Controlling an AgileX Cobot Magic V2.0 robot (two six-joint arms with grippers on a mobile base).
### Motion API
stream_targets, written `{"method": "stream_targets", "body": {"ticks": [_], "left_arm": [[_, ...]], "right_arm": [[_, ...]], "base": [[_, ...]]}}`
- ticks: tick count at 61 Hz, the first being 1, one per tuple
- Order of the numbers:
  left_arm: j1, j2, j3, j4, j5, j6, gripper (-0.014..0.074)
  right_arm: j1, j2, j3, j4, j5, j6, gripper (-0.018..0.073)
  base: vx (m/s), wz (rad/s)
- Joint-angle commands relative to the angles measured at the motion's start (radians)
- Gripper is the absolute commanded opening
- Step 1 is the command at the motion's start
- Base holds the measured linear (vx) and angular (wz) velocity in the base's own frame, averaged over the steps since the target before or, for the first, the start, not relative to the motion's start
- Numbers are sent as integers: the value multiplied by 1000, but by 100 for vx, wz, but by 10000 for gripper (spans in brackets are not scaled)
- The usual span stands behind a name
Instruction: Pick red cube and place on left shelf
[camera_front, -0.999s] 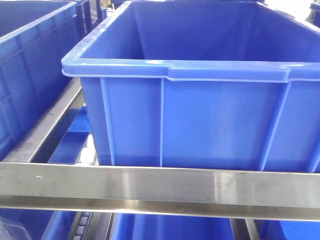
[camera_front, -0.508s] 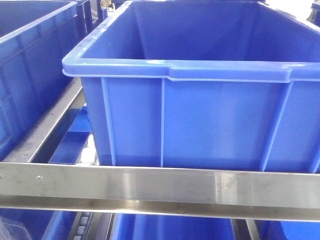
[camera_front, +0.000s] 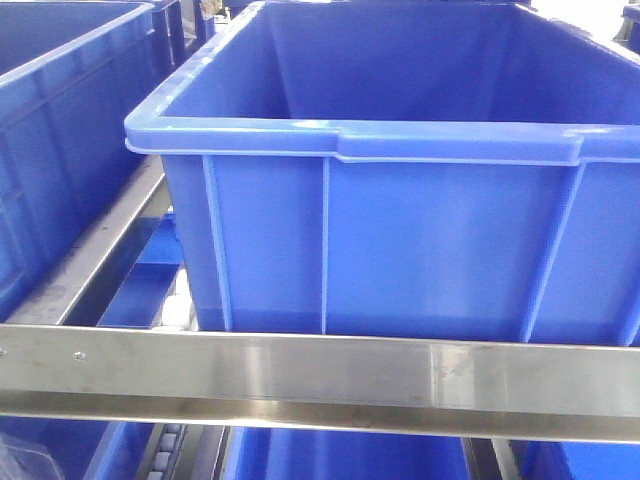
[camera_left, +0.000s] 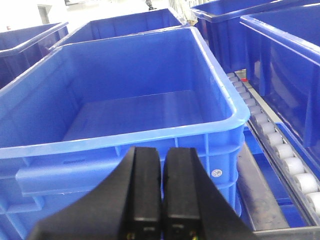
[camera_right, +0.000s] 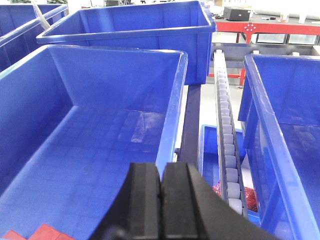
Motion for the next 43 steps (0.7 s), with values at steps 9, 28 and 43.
{"method": "stream_targets", "body": {"ticks": [9, 28, 43], "left_arm": [[-1, 8, 22, -5, -91, 1, 106], [-1, 8, 22, -5, -91, 1, 106], [-1, 8, 22, -5, -91, 1, 106]], "right_arm": [[-6, -110, 120, -8, -90, -7, 50], [-6, -413, 407, -8, -157, -7, 50], [-6, -457, 406, -13, -103, -7, 50]], "base": [[0, 0], [0, 0], [0, 0]]}}
